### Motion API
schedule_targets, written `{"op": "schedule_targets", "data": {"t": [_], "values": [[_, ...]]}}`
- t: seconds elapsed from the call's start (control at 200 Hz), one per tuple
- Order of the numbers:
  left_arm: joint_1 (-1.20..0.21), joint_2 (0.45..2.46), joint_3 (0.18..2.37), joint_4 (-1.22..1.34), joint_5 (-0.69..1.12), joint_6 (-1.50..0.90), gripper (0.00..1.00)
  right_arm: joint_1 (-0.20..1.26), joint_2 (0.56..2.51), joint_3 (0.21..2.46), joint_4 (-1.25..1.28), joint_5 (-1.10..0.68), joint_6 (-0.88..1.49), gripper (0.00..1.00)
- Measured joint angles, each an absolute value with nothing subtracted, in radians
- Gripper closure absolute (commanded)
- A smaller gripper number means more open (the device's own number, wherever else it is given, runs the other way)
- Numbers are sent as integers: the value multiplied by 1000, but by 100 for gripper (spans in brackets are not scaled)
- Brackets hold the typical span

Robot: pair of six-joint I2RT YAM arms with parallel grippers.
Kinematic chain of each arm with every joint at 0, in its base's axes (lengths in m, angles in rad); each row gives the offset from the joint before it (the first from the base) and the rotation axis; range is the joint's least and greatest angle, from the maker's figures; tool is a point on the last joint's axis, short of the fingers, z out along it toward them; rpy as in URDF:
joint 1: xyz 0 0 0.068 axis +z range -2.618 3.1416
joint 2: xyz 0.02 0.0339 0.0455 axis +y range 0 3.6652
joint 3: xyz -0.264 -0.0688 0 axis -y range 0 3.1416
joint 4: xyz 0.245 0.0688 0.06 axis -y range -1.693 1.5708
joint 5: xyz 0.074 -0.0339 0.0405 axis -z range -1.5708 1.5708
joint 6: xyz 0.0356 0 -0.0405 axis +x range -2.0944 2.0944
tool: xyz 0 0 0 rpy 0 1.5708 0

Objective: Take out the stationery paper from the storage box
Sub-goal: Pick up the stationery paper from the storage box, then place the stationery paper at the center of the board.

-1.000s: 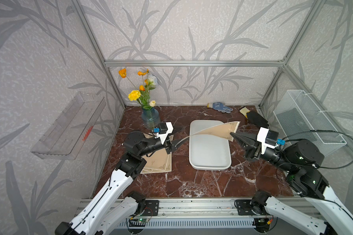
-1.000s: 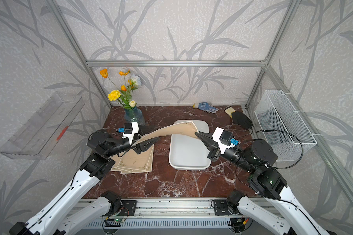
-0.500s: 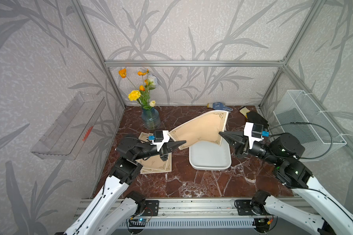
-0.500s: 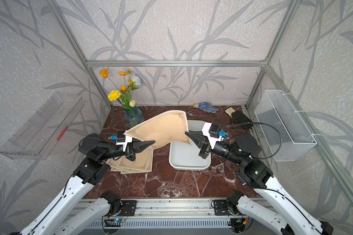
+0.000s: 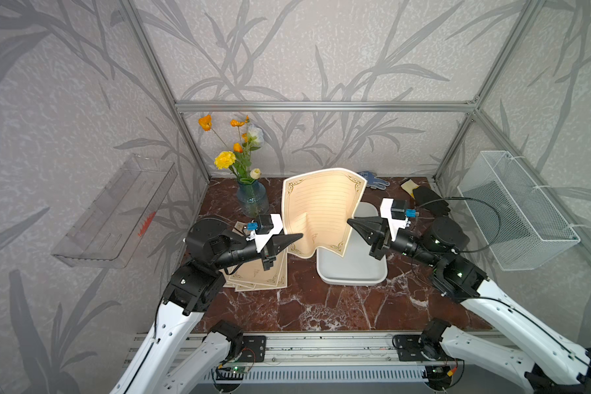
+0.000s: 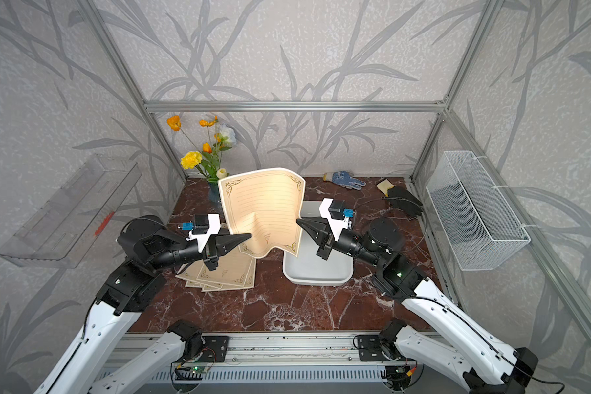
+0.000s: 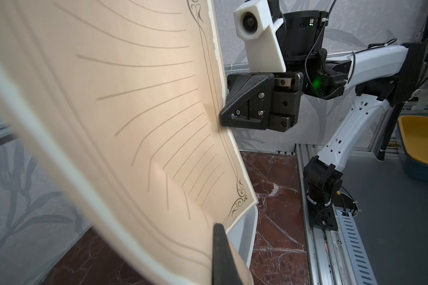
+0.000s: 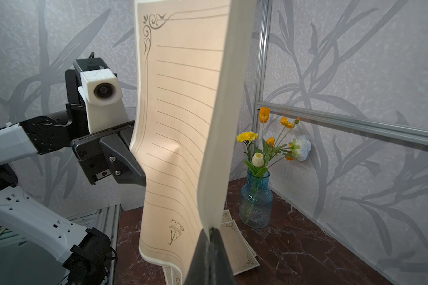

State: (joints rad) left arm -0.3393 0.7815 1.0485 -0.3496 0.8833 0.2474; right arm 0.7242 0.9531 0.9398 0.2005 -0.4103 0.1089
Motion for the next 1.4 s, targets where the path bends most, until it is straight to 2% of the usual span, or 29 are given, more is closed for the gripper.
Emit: {"op": "schedule_targets", "data": {"t": [0.255,0.475,0.755,1.07,1.155,1.405], "values": [[-185,851,1044,-537,834,278,100,721,1173,939,307,-384,278,100],[-147,909,1036,-623,749,257,100,720,1358,964,352,-403,376,100],[-92,963,978,-660,558,180,100,721,1602,1029,376,-431,503,100],[-26,1058,963,-657,447,67,100,743,1763,1107,386,-453,577,100],[-18,1081,950,-653,408,29,91,750,1808,1134,388,-464,589,100],[17,1140,931,-640,310,-57,91,799,1925,1198,388,-485,618,100]]}}
